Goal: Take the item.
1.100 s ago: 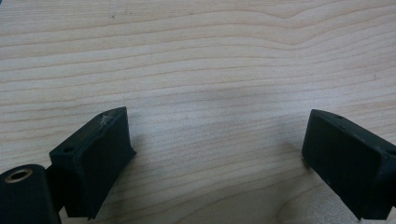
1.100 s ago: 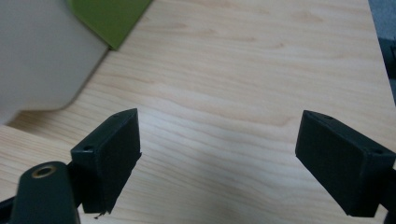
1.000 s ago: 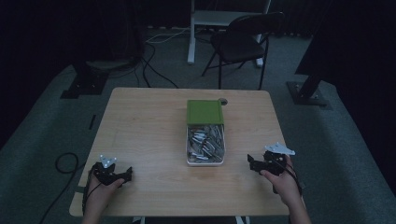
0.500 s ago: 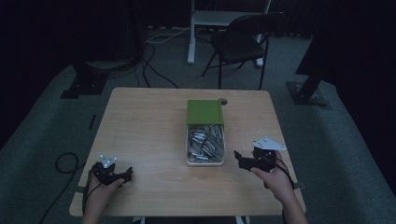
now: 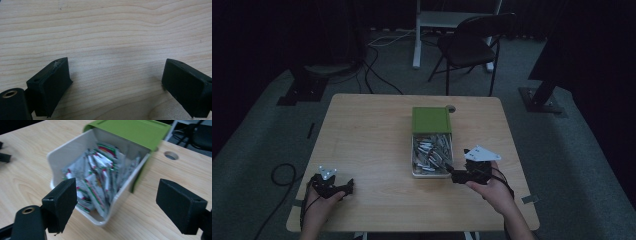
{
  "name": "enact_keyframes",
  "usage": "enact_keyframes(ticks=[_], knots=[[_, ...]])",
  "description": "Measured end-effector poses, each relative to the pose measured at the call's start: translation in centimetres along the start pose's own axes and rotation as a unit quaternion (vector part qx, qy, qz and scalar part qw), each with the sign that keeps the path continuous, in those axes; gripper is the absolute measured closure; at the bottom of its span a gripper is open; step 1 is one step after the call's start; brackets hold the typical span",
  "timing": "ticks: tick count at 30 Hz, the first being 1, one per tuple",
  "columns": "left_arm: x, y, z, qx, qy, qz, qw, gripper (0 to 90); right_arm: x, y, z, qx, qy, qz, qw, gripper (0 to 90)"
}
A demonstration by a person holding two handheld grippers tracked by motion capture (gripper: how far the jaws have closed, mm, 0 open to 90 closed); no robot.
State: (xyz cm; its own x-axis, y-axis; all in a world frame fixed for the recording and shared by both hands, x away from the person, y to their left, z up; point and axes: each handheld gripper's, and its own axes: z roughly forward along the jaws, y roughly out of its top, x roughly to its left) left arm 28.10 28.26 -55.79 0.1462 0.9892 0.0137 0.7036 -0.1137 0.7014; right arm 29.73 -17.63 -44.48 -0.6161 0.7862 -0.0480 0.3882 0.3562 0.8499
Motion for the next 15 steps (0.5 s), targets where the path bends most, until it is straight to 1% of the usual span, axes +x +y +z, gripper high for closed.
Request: enact_keyframes(ticks=[3, 6, 7, 9, 11, 12, 13, 15], knots=[[0.0, 0.0, 0.0, 0.000, 0.000, 0.000, 1.0000, 8.7, 0.6, 0.2, 0.5, 0.003, 0.003, -0.008, 1.0000, 24.9], [0.0, 0.0, 0.0, 0.000, 0.000, 0.000, 1.0000, 8.7, 1.2, 0.2, 1.2, 0.018, 0.003, -0.022, 0.9996, 35.7], [0.0, 0.0, 0.0, -0.001, 0.000, 0.000, 1.0000, 8.7, 1.3, 0.1, 1.4, 0.026, 0.005, -0.023, 0.9994, 36.4], [0.0, 0.0, 0.0, 0.000, 0.000, 0.000, 1.0000, 8.7, 1.6, 0.0, 1.9, 0.031, 0.007, -0.031, 0.9990, 42.2], [0.0, 0.0, 0.0, 0.000, 0.000, 0.000, 1.0000, 8.7, 1.8, -0.1, 2.4, 0.042, 0.017, -0.032, 0.9984, 43.9], [0.0, 0.0, 0.0, -0.001, 0.000, 0.000, 1.0000, 8.7, 1.9, -0.2, 2.6, 0.044, 0.015, -0.037, 0.9982, 46.6], [0.0, 0.0, 0.0, 0.000, 0.000, 0.000, 1.0000, 8.7, 2.1, -0.3, 2.8, 0.047, 0.017, -0.043, 0.9978, 47.1], [0.0, 0.0, 0.0, 0.000, 0.000, 0.000, 1.0000, 8.7, 2.2, -0.4, 3.1, 0.048, 0.020, -0.048, 0.9975, 52.8]])
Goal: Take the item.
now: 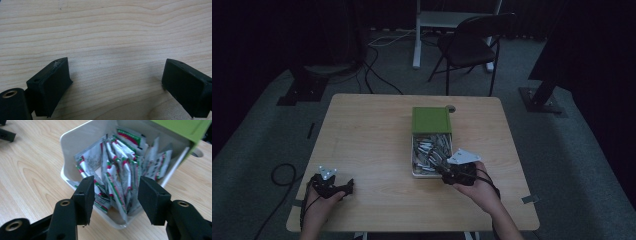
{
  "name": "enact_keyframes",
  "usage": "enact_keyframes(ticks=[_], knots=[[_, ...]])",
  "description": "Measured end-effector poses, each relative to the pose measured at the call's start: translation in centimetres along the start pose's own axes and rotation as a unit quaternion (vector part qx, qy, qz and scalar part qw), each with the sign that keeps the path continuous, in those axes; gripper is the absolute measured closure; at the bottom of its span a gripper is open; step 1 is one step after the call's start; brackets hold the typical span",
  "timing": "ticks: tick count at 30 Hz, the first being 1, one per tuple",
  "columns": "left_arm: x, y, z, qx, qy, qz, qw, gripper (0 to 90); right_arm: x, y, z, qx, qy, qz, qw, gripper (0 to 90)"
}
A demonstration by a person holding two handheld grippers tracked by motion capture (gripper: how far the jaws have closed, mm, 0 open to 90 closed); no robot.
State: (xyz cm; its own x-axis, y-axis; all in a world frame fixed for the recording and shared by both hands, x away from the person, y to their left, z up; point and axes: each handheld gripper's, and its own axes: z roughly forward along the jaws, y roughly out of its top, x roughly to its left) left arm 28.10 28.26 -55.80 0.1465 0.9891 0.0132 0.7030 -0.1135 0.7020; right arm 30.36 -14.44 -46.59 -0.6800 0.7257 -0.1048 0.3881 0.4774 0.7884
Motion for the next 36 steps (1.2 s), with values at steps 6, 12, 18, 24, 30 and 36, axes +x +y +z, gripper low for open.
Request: enact_keyframes(ticks=[6, 12, 18, 24, 30, 36], knots=[[0.0, 0.0, 0.0, 0.000, 0.000, 0.000, 1.0000, 8.7, 0.2, -0.1, 1.2, 0.007, -0.008, -0.015, 0.9998, 61.7], [0.0, 0.0, 0.0, 0.000, 0.000, 0.000, 1.0000, 8.7, 0.3, -0.1, 2.0, 0.013, -0.020, -0.024, 0.9994, 73.7], [0.0, 0.0, 0.0, 0.000, 0.000, 0.000, 1.0000, 8.7, 0.6, 0.1, 2.8, 0.022, -0.022, -0.032, 0.9990, 75.8], [0.0, 0.0, 0.0, 0.000, 0.000, 0.000, 1.0000, 8.7, 0.6, 0.2, 3.4, 0.031, -0.025, -0.027, 0.9988, 75.2], [0.0, 0.0, 0.0, 0.000, 0.000, 0.000, 1.0000, 8.7, 0.6, 0.1, 4.0, 0.041, -0.027, -0.031, 0.9983, 74.5], [0.0, 0.0, 0.0, 0.000, 0.000, 0.000, 1.0000, 8.7, 0.7, 0.0, 4.2, 0.042, -0.032, -0.037, 0.9979, 81.4]])
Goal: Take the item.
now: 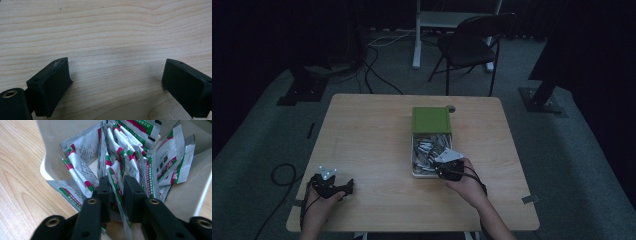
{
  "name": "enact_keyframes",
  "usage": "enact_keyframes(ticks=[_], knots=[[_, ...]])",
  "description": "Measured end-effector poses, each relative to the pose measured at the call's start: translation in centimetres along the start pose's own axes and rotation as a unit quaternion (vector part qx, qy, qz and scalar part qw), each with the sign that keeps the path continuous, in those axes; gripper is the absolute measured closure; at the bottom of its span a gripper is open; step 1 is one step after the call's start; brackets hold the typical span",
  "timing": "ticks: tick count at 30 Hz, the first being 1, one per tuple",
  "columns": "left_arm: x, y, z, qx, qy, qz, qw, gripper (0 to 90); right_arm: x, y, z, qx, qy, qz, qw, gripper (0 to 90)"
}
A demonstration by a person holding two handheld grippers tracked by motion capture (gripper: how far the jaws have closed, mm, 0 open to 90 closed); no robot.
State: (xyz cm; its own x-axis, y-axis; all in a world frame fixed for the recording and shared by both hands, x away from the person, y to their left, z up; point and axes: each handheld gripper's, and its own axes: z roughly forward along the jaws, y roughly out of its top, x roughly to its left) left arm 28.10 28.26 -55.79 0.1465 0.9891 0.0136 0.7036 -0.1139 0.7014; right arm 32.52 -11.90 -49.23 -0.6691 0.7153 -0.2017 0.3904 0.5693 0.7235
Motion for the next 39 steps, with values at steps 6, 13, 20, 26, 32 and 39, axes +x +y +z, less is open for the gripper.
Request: enact_keyframes(ticks=[6, 13, 20, 26, 32, 39], knots=[[0.0, 0.0, 0.0, 0.000, 0.000, 0.000, 1.0000, 8.7, -0.4, 0.1, -0.5, -0.011, -0.012, 0.011, 0.9998, 88.1], [0.0, 0.0, 0.0, 0.000, 0.000, 0.000, 1.0000, 8.7, -0.9, 0.5, -1.9, -0.031, -0.001, 0.026, 0.9992, 88.4], [0.0, 0.0, 0.0, -0.001, 0.000, -0.001, 1.0000, 8.7, -1.5, 1.2, -3.5, -0.057, 0.005, 0.039, 0.9976, 88.4], [0.0, 0.0, 0.0, 0.000, 0.000, 0.000, 1.0000, 8.7, -1.7, 1.9, -4.9, -0.079, 0.010, 0.040, 0.9960, 88.5], [0.0, 0.0, 0.0, 0.000, 0.000, 0.000, 1.0000, 8.7, -2.1, 2.6, -6.1, -0.094, 0.007, 0.043, 0.9946, 88.5], [0.0, 0.0, 0.0, 0.001, 0.000, 0.000, 1.0000, 8.7, -3.3, 3.0, -7.4, -0.113, -0.001, 0.057, 0.9920, 88.5]])
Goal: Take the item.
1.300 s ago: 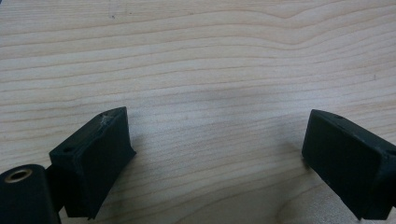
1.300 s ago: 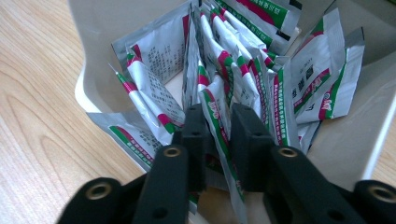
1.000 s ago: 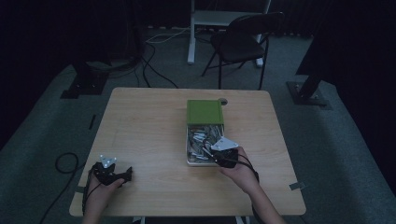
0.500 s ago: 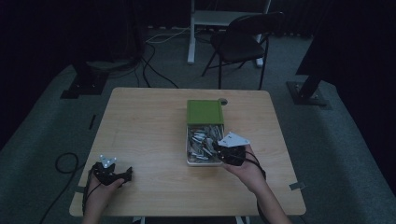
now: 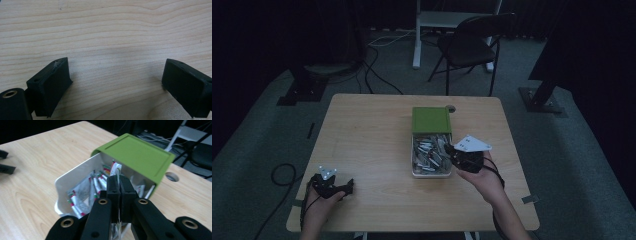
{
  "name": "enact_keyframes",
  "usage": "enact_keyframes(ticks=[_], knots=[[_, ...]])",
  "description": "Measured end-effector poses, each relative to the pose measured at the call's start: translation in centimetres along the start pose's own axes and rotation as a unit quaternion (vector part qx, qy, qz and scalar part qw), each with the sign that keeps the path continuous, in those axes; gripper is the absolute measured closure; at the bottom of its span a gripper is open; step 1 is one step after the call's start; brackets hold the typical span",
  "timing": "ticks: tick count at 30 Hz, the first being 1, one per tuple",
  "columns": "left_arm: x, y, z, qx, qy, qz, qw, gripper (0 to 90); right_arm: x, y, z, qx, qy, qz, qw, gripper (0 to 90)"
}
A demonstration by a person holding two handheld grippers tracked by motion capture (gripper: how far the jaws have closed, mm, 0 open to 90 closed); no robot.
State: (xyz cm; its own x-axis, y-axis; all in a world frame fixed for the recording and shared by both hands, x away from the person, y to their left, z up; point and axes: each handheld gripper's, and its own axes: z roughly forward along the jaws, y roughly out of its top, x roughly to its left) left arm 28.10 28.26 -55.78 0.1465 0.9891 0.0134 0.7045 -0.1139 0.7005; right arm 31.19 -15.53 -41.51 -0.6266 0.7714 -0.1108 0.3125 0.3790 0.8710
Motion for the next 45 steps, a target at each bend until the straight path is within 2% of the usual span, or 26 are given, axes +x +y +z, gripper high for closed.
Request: enact_keyframes(ticks=[8, 9, 19, 21, 31, 38, 45], knots=[[0.0, 0.0, 0.0, -0.001, -0.001, 0.000, 1.0000, 8.7, -1.7, 0.2, -1.3, -0.014, -0.021, 0.018, 0.9995, 88.5], [0.0, 0.0, 0.0, -0.001, -0.001, 0.000, 1.0000, 8.7, -2.3, 0.1, -1.6, -0.014, -0.029, 0.022, 0.9992, 88.5], [0.0, 0.0, 0.1, -0.002, -0.001, 0.000, 1.0000, 8.7, -4.5, -1.4, -2.4, -0.010, -0.059, 0.045, 0.9972, 88.5], [0.0, 0.0, 0.1, -0.002, 0.000, 0.000, 1.0000, 8.7, -5.2, -2.2, -2.6, -0.006, -0.067, 0.050, 0.9965, 88.5], [0.0, 0.0, 0.1, -0.002, -0.001, 0.000, 1.0000, 8.7, -6.7, -5.6, -2.1, 0.023, -0.086, 0.078, 0.9930, 88.5], [0.0, 0.0, 0.1, -0.002, -0.001, 0.000, 1.0000, 8.7, -7.0, -8.0, -0.9, 0.046, -0.085, 0.094, 0.9908, 88.4], [0.0, 0.0, 0.1, -0.002, -0.001, 0.000, 1.0000, 8.7, -7.3, -9.4, -0.2, 0.061, -0.087, 0.107, 0.9886, 88.3]])
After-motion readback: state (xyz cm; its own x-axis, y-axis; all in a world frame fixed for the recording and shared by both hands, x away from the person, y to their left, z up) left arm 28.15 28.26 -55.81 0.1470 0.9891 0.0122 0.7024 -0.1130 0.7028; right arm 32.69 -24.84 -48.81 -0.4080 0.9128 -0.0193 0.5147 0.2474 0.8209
